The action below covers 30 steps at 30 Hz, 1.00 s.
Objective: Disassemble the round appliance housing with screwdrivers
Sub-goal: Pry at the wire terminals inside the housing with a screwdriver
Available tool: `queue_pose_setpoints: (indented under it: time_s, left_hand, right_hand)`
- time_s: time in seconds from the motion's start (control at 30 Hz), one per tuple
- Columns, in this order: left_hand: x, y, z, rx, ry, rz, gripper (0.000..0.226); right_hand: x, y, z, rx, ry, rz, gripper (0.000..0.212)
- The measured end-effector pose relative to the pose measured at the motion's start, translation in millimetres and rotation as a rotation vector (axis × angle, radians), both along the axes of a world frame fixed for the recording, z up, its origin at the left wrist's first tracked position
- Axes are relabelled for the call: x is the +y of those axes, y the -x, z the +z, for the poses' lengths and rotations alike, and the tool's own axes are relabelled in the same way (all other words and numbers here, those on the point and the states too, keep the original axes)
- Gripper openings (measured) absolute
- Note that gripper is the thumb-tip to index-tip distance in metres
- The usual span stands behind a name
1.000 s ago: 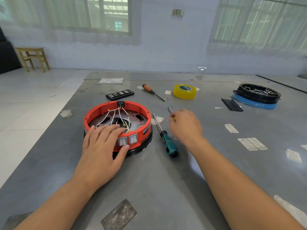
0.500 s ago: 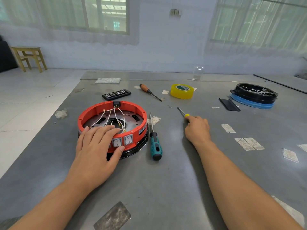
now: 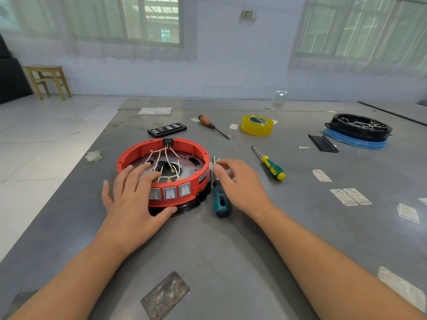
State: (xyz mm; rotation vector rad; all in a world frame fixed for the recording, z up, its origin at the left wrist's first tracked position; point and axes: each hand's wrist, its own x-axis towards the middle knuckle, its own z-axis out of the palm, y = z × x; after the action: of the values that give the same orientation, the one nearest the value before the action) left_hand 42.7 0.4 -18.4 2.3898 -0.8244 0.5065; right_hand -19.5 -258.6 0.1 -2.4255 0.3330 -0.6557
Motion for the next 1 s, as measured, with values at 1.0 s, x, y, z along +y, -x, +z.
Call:
queue_pose_setpoints:
  time_s: [1.0]
  left_hand:
    - [-24.3,-43.7,-3.3,-0.020,0.590,0.036,0.109]
  right_hand:
    - [66.5,-58.2,34.1,-0.251,-1.211,0.087,0.055]
